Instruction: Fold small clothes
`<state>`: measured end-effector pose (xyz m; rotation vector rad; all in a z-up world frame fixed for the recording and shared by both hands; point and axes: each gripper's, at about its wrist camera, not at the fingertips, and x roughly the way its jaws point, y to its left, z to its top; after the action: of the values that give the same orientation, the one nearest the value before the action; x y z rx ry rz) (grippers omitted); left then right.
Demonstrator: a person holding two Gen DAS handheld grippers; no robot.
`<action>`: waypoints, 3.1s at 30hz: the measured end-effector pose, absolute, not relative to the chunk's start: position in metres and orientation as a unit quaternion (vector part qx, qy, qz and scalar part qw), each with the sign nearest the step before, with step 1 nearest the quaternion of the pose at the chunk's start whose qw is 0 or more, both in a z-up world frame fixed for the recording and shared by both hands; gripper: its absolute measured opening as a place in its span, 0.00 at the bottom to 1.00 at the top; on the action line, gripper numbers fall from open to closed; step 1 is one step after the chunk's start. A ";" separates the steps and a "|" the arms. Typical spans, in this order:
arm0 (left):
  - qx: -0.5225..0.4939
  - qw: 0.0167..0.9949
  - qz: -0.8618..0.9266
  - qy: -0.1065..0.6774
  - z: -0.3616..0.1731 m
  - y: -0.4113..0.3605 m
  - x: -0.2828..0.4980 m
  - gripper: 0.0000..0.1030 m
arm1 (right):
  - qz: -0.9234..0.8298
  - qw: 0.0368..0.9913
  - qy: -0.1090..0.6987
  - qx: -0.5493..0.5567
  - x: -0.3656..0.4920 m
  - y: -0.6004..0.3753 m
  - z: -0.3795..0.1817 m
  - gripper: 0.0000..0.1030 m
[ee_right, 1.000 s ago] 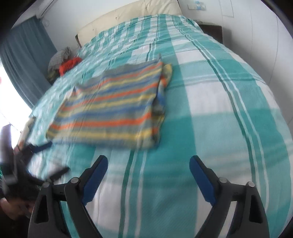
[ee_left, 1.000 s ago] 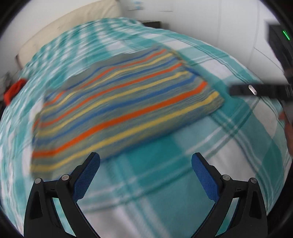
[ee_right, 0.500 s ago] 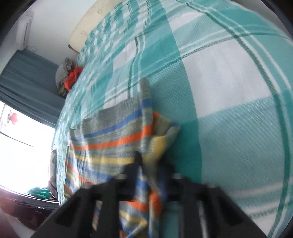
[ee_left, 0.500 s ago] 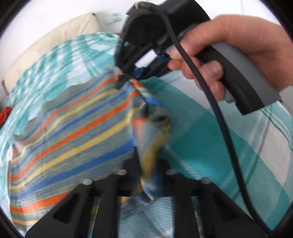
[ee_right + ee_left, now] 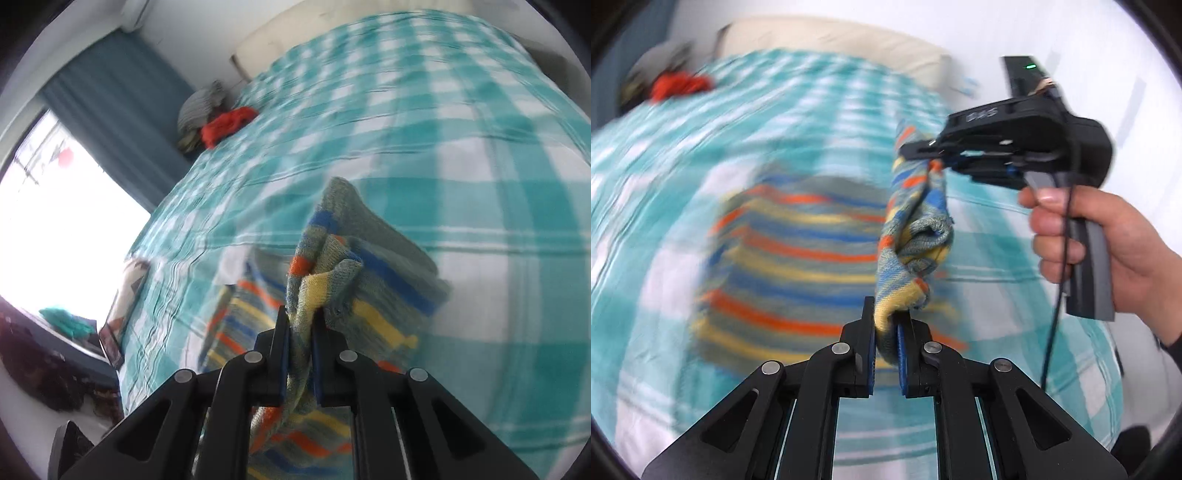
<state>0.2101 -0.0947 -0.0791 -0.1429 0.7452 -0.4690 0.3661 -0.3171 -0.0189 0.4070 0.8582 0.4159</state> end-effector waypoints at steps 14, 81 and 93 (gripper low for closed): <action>-0.135 0.887 -0.118 0.426 -0.117 0.004 0.236 0.59 | 0.233 0.832 0.456 0.215 0.425 -0.173 -0.072 0.45; 0.066 0.881 -0.082 0.461 -0.172 -0.034 0.160 0.99 | -0.002 0.913 0.407 -0.027 0.076 -0.233 -0.159 1.00; -0.062 0.863 -0.195 0.462 -0.093 0.039 0.258 0.99 | 0.058 0.895 0.440 0.047 0.090 -0.256 -0.128 0.98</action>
<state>0.2583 0.0387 -0.0933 -0.1291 0.9690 -0.4091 0.0897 -0.2561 -0.1280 0.0970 0.9120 0.1203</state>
